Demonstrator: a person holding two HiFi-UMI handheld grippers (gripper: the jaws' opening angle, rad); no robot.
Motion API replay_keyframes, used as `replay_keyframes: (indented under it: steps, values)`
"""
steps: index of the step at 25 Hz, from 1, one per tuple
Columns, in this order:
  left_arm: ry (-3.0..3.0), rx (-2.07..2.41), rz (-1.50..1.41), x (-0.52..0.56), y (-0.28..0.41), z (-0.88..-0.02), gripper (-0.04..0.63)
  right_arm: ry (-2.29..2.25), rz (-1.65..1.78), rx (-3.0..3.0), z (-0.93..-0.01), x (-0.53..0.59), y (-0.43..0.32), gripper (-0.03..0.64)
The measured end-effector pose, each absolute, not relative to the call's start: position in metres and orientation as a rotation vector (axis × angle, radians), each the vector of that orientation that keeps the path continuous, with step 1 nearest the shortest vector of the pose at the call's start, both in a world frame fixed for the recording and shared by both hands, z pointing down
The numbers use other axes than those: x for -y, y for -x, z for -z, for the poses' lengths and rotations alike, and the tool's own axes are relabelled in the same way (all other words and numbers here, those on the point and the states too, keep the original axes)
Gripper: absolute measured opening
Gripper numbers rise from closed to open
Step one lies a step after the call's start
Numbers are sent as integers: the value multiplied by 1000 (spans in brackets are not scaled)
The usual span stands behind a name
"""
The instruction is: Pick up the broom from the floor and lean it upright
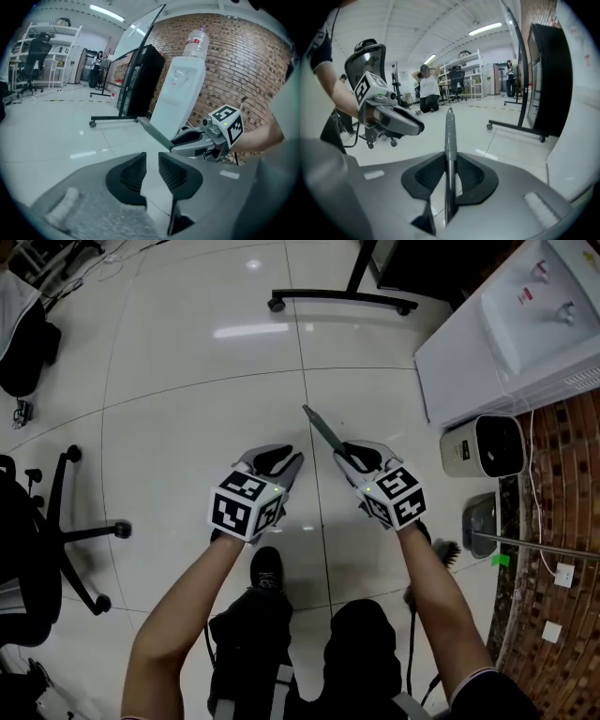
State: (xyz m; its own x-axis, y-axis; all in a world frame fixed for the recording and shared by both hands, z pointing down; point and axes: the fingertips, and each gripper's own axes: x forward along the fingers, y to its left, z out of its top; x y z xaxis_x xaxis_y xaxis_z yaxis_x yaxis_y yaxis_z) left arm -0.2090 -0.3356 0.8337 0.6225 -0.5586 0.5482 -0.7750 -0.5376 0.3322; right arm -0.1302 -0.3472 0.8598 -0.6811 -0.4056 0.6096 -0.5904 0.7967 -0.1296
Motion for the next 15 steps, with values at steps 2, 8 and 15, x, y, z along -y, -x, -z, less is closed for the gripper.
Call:
replay_keyframes:
  steps: [2, 8, 15]
  values:
    - [-2335, 1023, -505, 333, 192, -787, 83, -797, -400, 2422, -809, 339, 106, 84]
    - [-2463, 897, -517, 322, 118, -666, 83, -1016, -332, 2404, -670, 313, 11, 84]
    - [-2616, 703, -525, 293, 19, -547, 83, -1315, -310, 2375, -535, 272, -99, 84]
